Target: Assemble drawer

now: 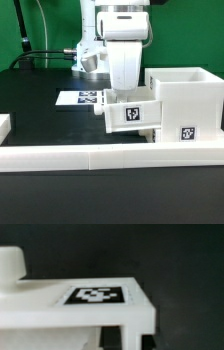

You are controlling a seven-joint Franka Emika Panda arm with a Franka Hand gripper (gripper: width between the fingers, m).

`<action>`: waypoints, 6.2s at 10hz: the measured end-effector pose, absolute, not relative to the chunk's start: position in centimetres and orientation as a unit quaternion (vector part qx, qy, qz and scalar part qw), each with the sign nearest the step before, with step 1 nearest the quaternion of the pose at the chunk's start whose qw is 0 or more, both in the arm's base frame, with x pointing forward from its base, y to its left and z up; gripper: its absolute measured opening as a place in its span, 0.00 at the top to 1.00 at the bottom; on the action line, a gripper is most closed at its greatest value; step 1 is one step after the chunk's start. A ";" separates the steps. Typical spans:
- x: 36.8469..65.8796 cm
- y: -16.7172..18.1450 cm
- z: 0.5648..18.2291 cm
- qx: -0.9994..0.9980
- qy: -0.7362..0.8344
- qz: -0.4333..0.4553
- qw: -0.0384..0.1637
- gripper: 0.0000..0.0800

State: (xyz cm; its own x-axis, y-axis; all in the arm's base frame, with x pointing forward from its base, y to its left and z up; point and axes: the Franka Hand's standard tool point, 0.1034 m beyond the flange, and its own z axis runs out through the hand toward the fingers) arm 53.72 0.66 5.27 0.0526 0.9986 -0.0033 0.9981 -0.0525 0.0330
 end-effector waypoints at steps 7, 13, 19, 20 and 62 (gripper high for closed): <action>53.7 0.8 5.2 0.724 0.690 0.011 0.013 0.94; 53.7 0.6 5.2 0.721 0.693 0.010 0.013 0.94; 53.6 0.8 5.2 0.729 0.684 0.001 0.023 0.94; 53.6 0.8 5.2 0.729 0.684 0.002 0.023 0.94; 53.4 1.2 5.0 0.739 0.673 -0.008 0.030 0.94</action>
Offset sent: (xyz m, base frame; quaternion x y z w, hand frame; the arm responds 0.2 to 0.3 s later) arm 0.0000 0.0000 0.0000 0.0000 0.0650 0.0000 0.9979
